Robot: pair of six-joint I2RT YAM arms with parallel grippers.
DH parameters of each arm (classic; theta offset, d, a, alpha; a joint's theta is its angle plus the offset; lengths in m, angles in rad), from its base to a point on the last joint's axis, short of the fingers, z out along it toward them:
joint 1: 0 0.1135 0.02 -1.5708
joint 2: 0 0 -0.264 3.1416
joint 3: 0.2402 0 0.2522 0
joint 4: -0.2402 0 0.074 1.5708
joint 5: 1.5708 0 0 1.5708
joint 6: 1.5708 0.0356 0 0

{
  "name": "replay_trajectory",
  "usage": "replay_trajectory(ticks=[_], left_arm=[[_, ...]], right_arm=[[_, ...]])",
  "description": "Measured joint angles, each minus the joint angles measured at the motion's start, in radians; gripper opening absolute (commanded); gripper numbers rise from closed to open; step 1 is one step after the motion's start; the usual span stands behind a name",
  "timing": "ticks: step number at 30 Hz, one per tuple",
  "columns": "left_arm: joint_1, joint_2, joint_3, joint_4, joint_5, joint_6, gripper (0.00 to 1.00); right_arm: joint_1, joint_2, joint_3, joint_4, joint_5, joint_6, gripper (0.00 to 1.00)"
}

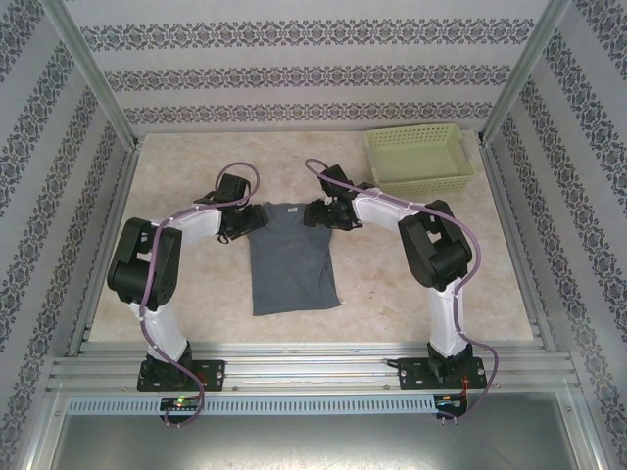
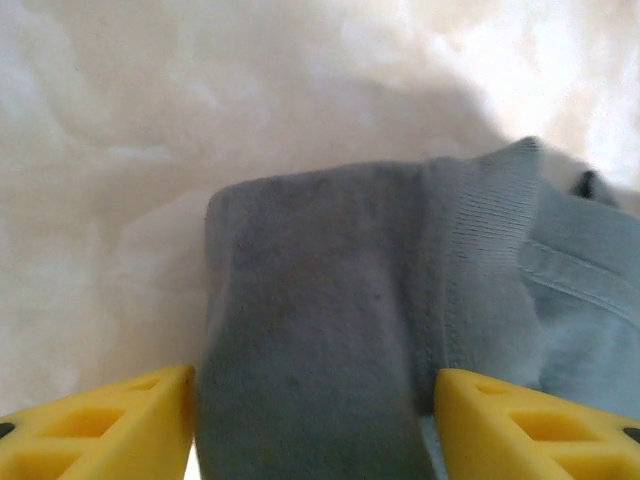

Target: Fold the inside-out t-shirt

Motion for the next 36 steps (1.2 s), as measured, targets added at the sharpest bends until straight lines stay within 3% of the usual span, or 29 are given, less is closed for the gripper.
replay_trajectory(ticks=[8, 14, 22, 27, 36], left_arm=[[0.000, 0.056, 0.055, -0.014, 0.013, 0.010, 0.46], [0.001, 0.076, 0.076, -0.034, 0.004, 0.012, 0.30], [-0.007, 0.087, 0.035, 0.115, 0.090, 0.014, 0.08], [-0.014, 0.041, -0.052, 0.200, 0.110, 0.014, 0.00], [0.013, -0.090, -0.134, 0.228, 0.131, 0.012, 0.00]], right_arm=[[0.031, 0.088, 0.144, -0.091, 0.045, 0.021, 0.55], [0.047, 0.116, 0.184, -0.132, 0.090, 0.029, 0.30], [0.063, 0.114, 0.168, -0.077, 0.066, 0.023, 0.03], [0.063, 0.055, 0.064, -0.008, 0.056, 0.020, 0.00], [0.025, -0.054, -0.043, 0.064, -0.004, 0.010, 0.00]])
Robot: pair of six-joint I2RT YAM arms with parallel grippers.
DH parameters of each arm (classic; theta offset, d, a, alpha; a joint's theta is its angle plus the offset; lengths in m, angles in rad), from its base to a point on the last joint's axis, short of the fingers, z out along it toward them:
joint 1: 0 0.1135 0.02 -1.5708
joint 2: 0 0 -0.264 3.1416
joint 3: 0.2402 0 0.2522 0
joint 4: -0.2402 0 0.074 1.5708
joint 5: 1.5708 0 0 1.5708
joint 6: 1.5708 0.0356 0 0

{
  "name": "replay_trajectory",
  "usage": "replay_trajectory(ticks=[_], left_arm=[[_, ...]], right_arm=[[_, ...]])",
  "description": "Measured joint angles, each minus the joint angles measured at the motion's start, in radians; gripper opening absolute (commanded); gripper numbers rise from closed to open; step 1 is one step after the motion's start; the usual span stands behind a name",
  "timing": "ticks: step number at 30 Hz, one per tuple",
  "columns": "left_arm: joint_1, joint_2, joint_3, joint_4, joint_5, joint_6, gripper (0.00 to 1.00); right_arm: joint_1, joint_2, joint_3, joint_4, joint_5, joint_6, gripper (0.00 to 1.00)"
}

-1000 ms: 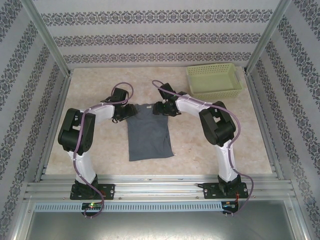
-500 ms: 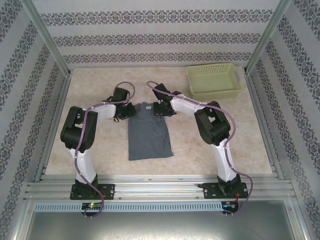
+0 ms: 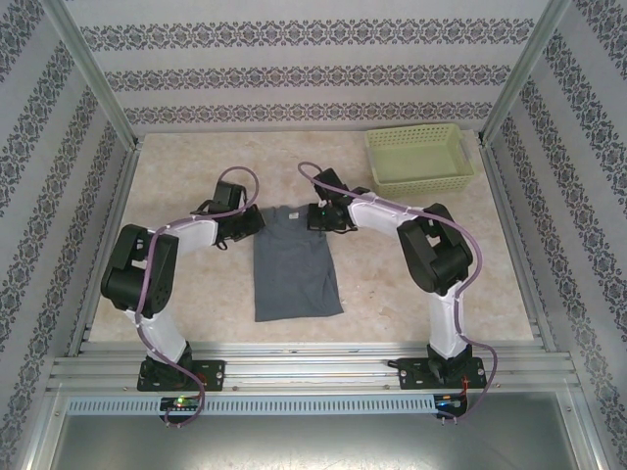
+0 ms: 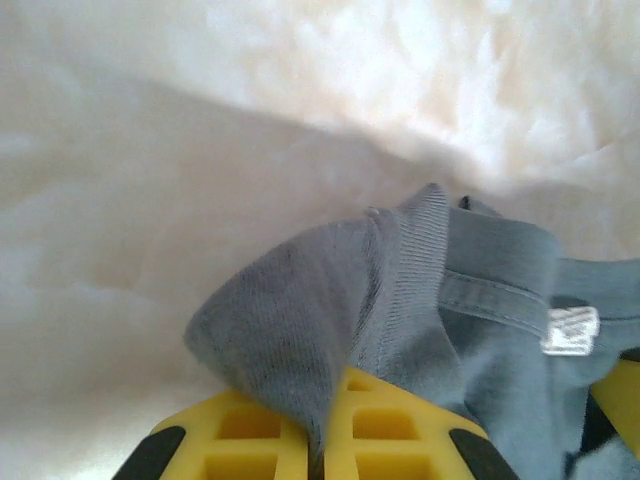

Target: Fold the inside-out t-shirt

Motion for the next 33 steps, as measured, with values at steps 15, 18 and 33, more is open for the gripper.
replay_trajectory(ticks=[15, 18, 33], left_arm=[[0.125, -0.103, 0.321, 0.081, 0.070, -0.014, 0.00], [0.122, -0.197, 0.177, 0.145, 0.111, -0.044, 0.00], [-0.052, -0.509, -0.332, 0.149, 0.123, -0.127, 0.00]], right_arm=[[-0.092, -0.021, 0.519, -0.004, -0.061, -0.122, 0.00], [-0.076, -0.101, 0.337, 0.053, -0.069, -0.123, 0.00], [0.023, -0.345, -0.305, 0.168, -0.106, -0.014, 0.00]])
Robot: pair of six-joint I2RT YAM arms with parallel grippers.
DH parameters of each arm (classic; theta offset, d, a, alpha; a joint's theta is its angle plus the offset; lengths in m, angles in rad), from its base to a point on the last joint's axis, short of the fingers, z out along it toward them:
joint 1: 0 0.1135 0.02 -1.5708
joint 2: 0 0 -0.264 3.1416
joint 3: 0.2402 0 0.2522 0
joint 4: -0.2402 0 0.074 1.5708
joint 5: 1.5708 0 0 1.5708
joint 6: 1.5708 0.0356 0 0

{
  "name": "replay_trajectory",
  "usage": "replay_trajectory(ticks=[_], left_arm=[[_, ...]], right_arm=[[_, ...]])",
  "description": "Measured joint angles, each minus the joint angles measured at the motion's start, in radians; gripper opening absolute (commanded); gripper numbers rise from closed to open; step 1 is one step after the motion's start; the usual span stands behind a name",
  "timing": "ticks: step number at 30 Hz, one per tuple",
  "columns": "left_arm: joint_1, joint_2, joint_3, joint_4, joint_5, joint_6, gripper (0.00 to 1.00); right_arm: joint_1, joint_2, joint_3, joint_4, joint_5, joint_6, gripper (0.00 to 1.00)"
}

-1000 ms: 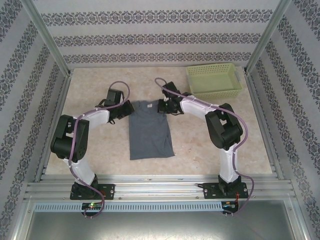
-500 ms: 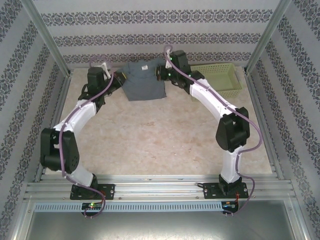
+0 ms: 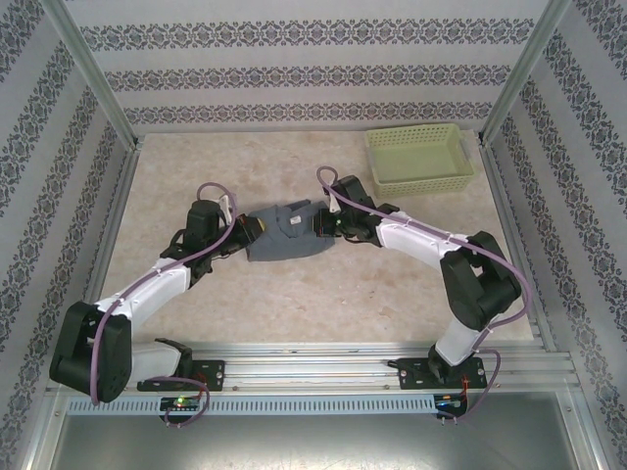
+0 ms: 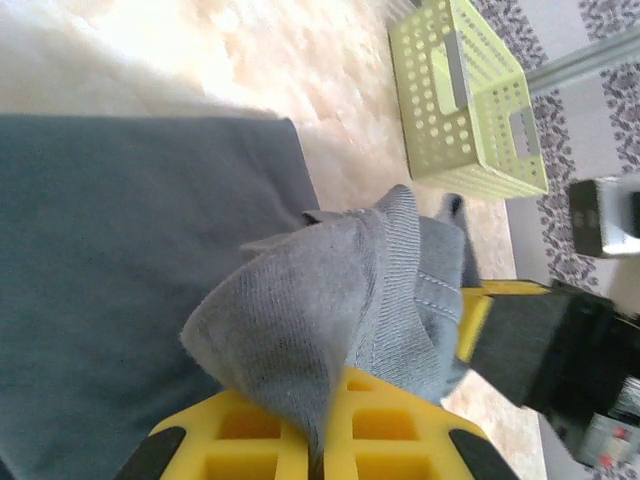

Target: Fold the inside-out t-shirt

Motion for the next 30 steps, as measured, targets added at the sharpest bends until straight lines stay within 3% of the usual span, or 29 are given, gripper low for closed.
replay_trajectory(ticks=[9, 15, 27, 30], left_arm=[[0.080, 0.172, 0.044, -0.003, -0.142, 0.001, 0.00], [0.085, 0.269, 0.088, 0.018, -0.195, 0.009, 0.00], [0.105, 0.326, 0.048, 0.144, -0.325, 0.012, 0.00], [0.105, 0.336, 0.018, 0.178, -0.343, 0.011, 0.05]], right_arm=[[0.000, 0.175, 0.285, -0.062, -0.002, -0.038, 0.00], [-0.007, 0.323, 0.425, -0.138, 0.001, -0.101, 0.00], [-0.017, 0.448, 0.569, -0.206, 0.002, -0.224, 0.00], [-0.003, 0.453, 0.578, -0.205, 0.002, -0.262, 0.00]])
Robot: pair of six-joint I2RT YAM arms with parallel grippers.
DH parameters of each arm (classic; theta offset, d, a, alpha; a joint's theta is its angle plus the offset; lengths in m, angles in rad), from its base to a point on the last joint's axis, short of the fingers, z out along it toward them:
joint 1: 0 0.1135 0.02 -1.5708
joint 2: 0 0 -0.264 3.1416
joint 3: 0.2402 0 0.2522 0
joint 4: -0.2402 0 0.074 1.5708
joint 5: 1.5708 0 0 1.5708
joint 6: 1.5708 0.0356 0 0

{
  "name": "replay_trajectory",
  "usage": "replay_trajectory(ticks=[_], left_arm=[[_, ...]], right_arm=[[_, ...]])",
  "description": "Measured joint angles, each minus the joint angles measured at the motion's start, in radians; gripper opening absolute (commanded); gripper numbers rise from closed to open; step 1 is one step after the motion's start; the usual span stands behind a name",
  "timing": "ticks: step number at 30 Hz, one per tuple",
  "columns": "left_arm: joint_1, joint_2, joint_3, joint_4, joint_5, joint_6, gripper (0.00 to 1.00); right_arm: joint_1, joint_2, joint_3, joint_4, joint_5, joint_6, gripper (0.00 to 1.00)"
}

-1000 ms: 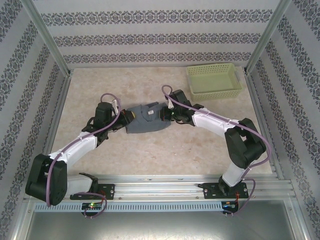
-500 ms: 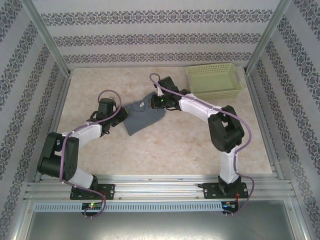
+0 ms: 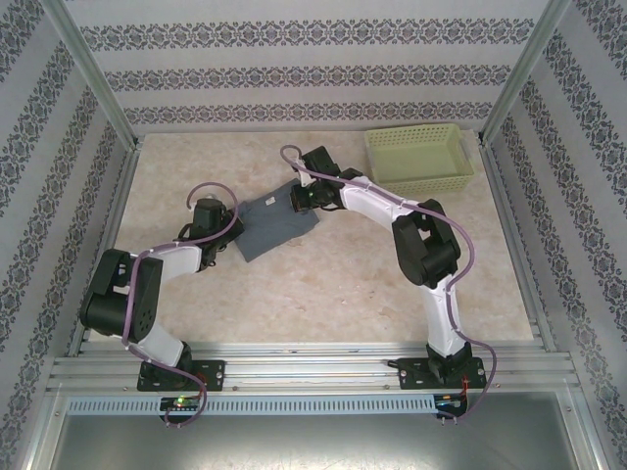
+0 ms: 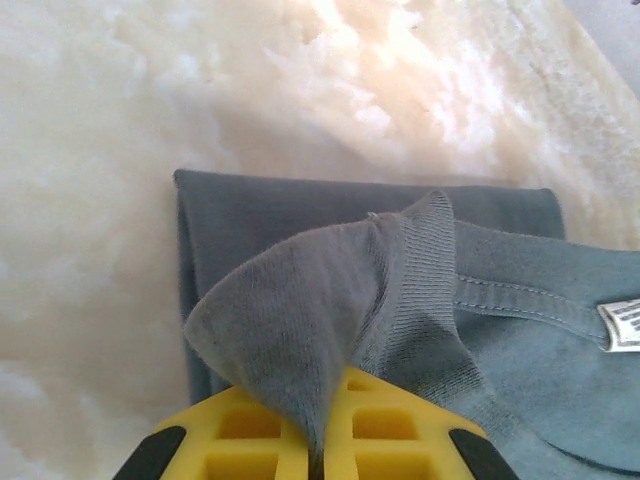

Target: Fold the inside-out t-shirt

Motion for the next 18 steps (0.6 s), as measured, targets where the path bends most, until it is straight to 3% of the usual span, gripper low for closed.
replay_trajectory(ticks=[6, 12, 18], left_arm=[[0.006, 0.037, -0.031, 0.013, -0.025, -0.025, 0.11], [0.022, 0.039, -0.038, 0.013, -0.026, -0.049, 0.30], [0.056, -0.019, -0.038, -0.072, -0.059, -0.063, 0.44]], right_arm=[[0.024, 0.068, 0.094, -0.017, 0.008, -0.054, 0.10], [0.027, 0.179, 0.239, -0.070, 0.035, -0.088, 0.41], [0.013, 0.199, 0.294, -0.126, 0.068, -0.092, 0.58]])
